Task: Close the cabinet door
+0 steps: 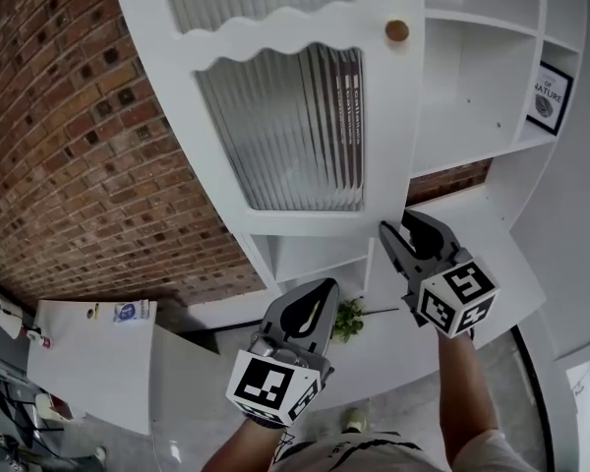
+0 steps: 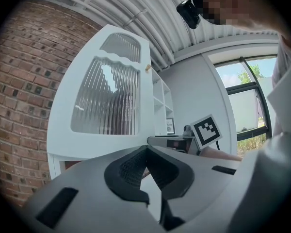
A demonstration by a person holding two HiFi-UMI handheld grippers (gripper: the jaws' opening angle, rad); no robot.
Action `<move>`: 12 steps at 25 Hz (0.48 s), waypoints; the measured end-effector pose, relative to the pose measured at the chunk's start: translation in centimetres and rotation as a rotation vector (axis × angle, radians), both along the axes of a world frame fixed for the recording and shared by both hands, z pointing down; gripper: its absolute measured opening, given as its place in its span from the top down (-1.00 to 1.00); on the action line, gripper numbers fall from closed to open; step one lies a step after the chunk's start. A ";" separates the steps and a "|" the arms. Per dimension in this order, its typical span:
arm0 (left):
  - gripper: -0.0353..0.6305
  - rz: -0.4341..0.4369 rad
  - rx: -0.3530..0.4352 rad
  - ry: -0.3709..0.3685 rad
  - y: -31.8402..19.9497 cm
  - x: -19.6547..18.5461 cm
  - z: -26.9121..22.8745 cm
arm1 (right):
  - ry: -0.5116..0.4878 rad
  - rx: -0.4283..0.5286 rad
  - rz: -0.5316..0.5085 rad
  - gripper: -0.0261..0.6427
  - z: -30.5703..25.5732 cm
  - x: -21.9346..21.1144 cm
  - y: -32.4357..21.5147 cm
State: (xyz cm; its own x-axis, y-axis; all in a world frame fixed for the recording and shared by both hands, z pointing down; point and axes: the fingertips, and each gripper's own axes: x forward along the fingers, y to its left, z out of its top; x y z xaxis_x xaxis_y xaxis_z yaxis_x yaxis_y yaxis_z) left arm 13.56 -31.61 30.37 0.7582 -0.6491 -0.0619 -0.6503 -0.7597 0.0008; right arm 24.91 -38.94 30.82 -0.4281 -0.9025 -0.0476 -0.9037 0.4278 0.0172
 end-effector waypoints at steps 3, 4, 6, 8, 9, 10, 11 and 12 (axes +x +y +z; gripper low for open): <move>0.86 -0.007 -0.005 -0.003 -0.9 0.6 0.2 | -0.012 0.001 -0.003 0.52 0.0 0.3 -1.1; 0.86 -0.009 -0.007 -0.004 -1.2 0.8 0.3 | -0.016 0.002 -0.008 0.51 0.0 0.4 -1.4; 0.86 -0.013 -0.010 -0.008 -1.8 1.0 0.6 | -0.022 0.003 -0.018 0.51 0.0 0.6 -2.0; 0.86 -0.018 -0.012 -0.010 -2.3 1.3 0.7 | -0.022 0.003 -0.023 0.50 0.1 0.8 -2.6; 0.86 -0.019 -0.013 -0.011 -2.5 1.4 0.7 | -0.021 0.002 -0.024 0.50 0.0 0.9 -3.0; 0.86 -0.021 -0.015 -0.012 -2.8 1.4 0.7 | -0.020 0.001 -0.026 0.50 0.0 0.9 -3.3; 0.86 -0.022 -0.016 -0.013 -3.0 1.5 0.7 | -0.020 -0.001 -0.029 0.50 0.0 0.9 -3.5; 0.86 -0.024 -0.018 -0.014 -3.2 1.6 0.8 | -0.019 -0.002 -0.032 0.50 -0.1 0.9 -3.8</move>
